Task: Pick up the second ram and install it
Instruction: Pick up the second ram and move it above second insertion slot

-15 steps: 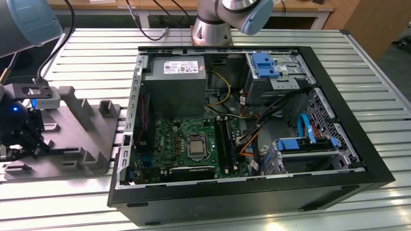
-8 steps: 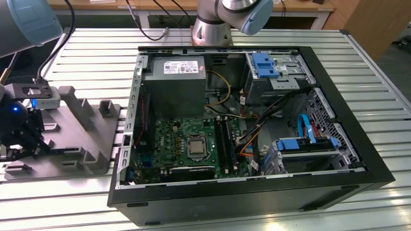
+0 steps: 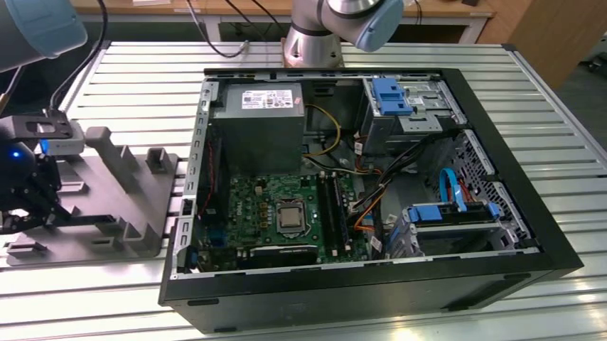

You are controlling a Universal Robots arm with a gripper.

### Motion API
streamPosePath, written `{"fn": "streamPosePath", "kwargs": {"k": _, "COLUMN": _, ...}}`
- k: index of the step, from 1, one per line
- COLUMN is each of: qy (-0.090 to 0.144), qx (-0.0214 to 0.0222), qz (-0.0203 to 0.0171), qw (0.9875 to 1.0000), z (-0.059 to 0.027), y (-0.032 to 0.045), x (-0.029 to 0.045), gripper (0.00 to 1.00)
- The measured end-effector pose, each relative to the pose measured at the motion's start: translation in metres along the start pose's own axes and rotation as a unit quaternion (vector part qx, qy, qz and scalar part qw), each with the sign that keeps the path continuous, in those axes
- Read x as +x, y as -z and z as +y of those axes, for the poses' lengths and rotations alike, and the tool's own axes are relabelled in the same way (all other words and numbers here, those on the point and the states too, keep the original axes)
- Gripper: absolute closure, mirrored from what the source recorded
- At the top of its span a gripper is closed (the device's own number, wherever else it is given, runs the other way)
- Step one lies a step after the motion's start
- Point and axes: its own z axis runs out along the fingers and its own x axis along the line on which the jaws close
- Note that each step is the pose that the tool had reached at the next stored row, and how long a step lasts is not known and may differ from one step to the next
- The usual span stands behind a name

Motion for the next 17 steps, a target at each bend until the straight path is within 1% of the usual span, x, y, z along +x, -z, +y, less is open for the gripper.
{"fn": "streamPosePath", "kwargs": {"k": 3, "qy": 0.0, "qx": 0.0, "qz": 0.0, "qw": 1.0, "z": 0.0, "y": 0.007, "x": -0.0002, "gripper": 0.88}}
{"fn": "streamPosePath", "kwargs": {"k": 7, "qy": 0.0, "qx": 0.0, "qz": 0.0, "qw": 1.0, "z": 0.0, "y": 0.0189, "x": -0.0004, "gripper": 0.88}}
{"fn": "streamPosePath", "kwargs": {"k": 10, "qy": 0.0, "qx": 0.0, "qz": 0.0, "qw": 1.0, "z": 0.0, "y": 0.0291, "x": -0.0007, "gripper": 0.88}}
{"fn": "streamPosePath", "kwargs": {"k": 17, "qy": 0.0, "qx": 0.0, "qz": 0.0, "qw": 1.0, "z": -0.0001, "y": 0.0555, "x": -0.0013, "gripper": 0.88}}
